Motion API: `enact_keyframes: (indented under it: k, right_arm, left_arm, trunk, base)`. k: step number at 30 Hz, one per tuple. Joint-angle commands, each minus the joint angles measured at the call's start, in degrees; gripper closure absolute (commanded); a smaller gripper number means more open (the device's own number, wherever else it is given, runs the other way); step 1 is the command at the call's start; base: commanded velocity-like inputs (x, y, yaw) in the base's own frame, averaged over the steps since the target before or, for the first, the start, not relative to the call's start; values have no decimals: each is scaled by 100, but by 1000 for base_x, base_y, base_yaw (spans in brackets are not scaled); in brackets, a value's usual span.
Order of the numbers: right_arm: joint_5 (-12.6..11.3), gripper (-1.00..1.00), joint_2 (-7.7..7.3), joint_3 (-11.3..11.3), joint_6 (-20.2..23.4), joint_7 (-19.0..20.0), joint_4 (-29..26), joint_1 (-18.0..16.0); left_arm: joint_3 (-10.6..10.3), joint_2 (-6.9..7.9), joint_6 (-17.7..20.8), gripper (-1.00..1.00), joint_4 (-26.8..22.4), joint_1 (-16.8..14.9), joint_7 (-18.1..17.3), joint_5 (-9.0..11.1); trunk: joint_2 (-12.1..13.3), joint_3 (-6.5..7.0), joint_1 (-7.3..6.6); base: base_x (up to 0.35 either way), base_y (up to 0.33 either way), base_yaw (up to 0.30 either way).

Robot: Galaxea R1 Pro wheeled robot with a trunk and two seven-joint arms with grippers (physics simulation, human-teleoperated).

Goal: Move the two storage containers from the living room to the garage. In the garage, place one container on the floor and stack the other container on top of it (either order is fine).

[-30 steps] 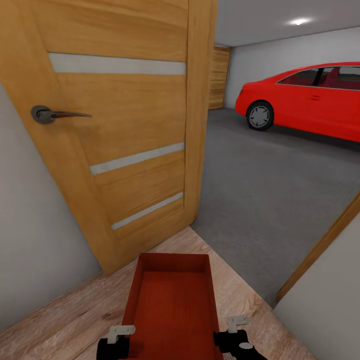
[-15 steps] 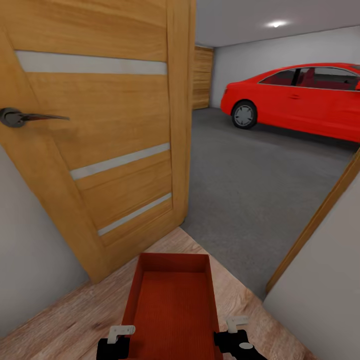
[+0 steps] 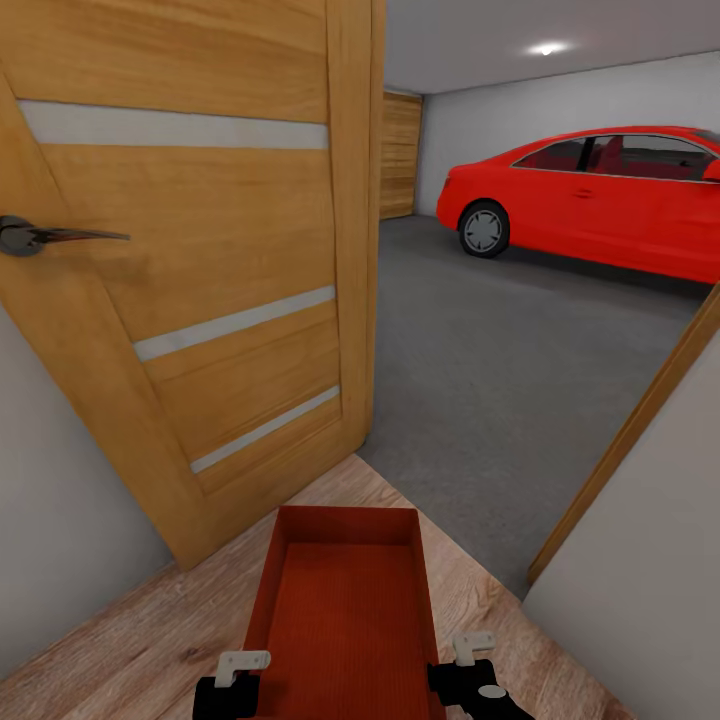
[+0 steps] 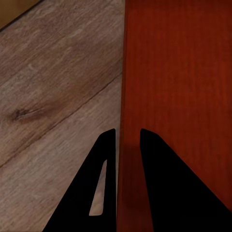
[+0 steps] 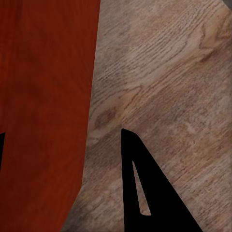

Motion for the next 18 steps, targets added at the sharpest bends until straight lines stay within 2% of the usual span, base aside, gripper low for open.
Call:
enact_keyframes:
  k: [1,18]
  right_arm:
    - [22,100,-3,27,-12,-58,8,-4]
    - [22,100,-3,27,-12,-58,5,-4]
  left_arm:
    - [29,4,-19,100,-2,-4,83,-9]
    - [29,4,-19,100,-2,-4,83,-9]
  trunk:
    - [-2,-4,-1]
    - [-2,-4,-1]
  base:
    - [0,0,0]
    - [0,0,0]
